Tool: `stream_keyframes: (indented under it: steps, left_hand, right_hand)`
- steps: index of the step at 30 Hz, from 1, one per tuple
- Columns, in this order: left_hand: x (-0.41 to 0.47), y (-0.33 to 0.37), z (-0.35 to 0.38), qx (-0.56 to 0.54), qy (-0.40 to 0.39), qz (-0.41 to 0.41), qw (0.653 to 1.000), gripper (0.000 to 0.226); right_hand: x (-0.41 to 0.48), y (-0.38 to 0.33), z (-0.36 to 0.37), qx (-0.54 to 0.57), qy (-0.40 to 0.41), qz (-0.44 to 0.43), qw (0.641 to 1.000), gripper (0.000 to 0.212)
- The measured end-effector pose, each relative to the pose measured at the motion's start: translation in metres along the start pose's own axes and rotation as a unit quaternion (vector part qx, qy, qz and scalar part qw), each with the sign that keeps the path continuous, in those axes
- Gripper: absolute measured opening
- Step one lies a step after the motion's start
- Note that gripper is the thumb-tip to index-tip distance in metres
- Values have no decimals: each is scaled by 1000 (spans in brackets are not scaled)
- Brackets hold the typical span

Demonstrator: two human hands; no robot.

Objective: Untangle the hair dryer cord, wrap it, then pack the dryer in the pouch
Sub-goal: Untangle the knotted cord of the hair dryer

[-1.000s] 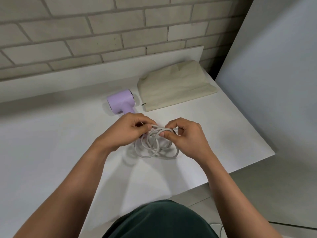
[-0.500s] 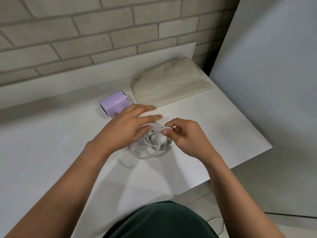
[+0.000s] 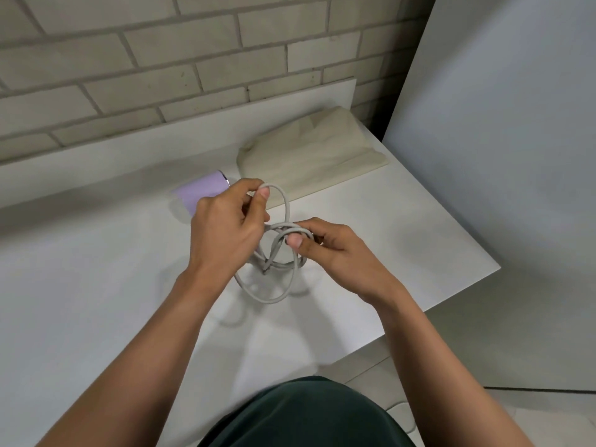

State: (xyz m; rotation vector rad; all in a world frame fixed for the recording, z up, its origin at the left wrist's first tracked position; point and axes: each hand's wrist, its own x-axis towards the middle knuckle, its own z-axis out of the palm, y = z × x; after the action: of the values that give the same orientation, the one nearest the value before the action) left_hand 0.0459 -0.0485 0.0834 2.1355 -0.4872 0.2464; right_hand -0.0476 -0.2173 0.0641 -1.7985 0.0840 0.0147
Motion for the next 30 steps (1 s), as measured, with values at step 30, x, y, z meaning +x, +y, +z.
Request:
stream_keyframes:
  steps: [30]
  left_hand:
    - [20, 1, -13, 37, 102, 219, 970, 17]
  right_hand:
    - [6, -9, -7, -9, -77, 34, 996, 26]
